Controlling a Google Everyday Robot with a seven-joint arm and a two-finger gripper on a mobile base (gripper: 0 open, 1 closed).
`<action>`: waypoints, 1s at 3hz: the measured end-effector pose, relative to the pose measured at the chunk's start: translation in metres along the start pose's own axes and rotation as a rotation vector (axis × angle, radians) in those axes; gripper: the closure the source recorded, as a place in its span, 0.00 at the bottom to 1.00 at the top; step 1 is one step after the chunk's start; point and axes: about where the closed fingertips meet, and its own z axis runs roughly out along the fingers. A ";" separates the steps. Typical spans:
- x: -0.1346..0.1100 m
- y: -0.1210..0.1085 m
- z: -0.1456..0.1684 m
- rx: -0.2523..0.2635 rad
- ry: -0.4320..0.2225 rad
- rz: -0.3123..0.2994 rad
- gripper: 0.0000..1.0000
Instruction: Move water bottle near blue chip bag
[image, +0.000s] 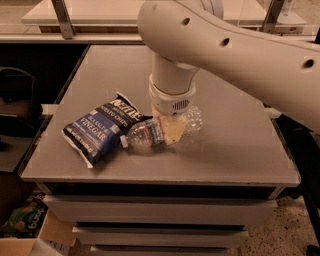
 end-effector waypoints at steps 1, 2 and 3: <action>0.001 -0.002 0.002 -0.005 -0.001 0.000 0.13; 0.003 -0.005 0.002 -0.006 -0.001 -0.005 0.00; 0.007 -0.009 -0.001 0.000 -0.004 0.000 0.00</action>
Offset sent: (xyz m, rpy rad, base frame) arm 0.0082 -0.0018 -0.0025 -0.0047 0.0112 0.0054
